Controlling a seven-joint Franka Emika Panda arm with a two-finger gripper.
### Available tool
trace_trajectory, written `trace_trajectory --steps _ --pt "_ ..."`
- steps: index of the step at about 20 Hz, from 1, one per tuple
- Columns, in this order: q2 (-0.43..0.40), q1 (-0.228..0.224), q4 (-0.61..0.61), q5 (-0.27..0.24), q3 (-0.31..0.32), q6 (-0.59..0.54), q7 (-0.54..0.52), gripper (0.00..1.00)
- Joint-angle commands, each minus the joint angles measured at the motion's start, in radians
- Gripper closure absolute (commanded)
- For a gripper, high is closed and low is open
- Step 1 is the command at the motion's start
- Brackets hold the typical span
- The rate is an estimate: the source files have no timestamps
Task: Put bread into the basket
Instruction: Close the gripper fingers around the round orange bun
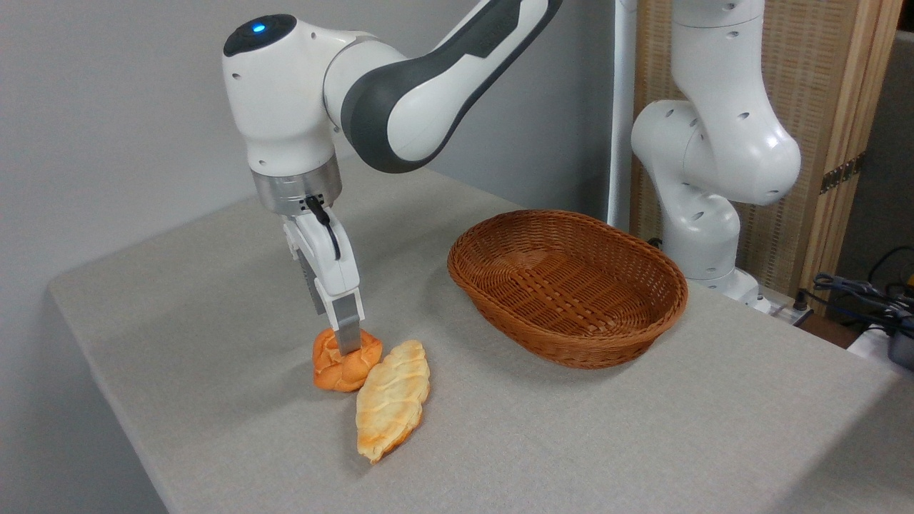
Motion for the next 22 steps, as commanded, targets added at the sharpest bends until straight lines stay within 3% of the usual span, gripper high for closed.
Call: trace_trajectory --steps 1,10,15,17,22 --pt "-0.005 -0.003 0.003 0.011 0.006 0.001 0.018 0.0" --pt "-0.002 -0.002 0.016 0.01 0.004 0.002 0.01 0.0" --pt "0.004 -0.002 0.016 -0.039 0.007 0.004 -0.037 0.0" --pt "0.006 0.018 0.017 -0.122 0.01 0.005 -0.103 0.0" --pt "0.006 0.027 0.017 -0.115 0.009 0.004 -0.073 0.0"
